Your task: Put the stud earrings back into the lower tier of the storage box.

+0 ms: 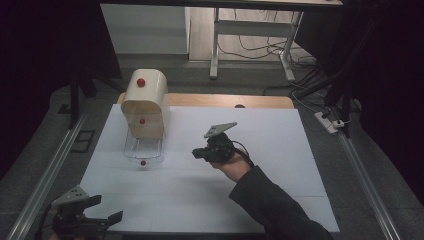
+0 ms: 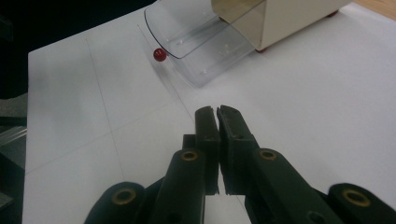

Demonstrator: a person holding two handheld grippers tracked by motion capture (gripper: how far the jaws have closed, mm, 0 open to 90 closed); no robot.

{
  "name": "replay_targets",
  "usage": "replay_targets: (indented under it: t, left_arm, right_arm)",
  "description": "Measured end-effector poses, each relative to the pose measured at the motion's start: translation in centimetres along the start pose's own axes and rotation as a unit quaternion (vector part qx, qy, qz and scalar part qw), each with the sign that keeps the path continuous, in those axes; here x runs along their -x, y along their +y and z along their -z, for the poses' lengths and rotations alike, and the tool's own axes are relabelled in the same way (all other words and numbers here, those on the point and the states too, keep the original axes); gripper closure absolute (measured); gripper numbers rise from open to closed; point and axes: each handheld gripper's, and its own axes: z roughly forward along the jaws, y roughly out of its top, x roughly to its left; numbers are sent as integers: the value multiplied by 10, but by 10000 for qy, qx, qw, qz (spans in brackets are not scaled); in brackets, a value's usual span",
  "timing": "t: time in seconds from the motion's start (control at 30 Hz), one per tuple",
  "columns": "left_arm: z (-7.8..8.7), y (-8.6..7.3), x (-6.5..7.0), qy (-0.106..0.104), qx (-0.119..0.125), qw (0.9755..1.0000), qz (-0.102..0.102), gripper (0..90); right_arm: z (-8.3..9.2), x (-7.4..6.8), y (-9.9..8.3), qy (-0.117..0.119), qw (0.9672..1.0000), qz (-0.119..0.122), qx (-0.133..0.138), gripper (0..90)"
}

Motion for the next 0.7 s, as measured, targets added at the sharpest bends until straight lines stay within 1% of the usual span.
replay_targets:
  t: [0.1, 0.23, 0.3, 0.57, 0.7]
  left_arm:
    - [0, 0, 0, -5, 0, 10000, -1, 10]
    - [0, 0, 0, -14, 1, 10000, -2, 10]
    - [0, 0, 0, -14, 2, 10000, -7, 10]
    - [0, 0, 0, -24, -1, 10000, -16, 10]
    - [0, 0, 0, -27, -2, 10000, -21, 10]
  right_arm:
    - [-10, -2, 5, 40, 10000, 38, -3, 868]
    - [-24, -6, 11, 147, 9999, 19, 29, 868]
    - [-30, -7, 14, 160, 9999, 56, 34, 868]
    - [-55, -12, 27, 269, 9995, 84, 144, 867]
    - [-67, -14, 31, 299, 9993, 54, 215, 867]
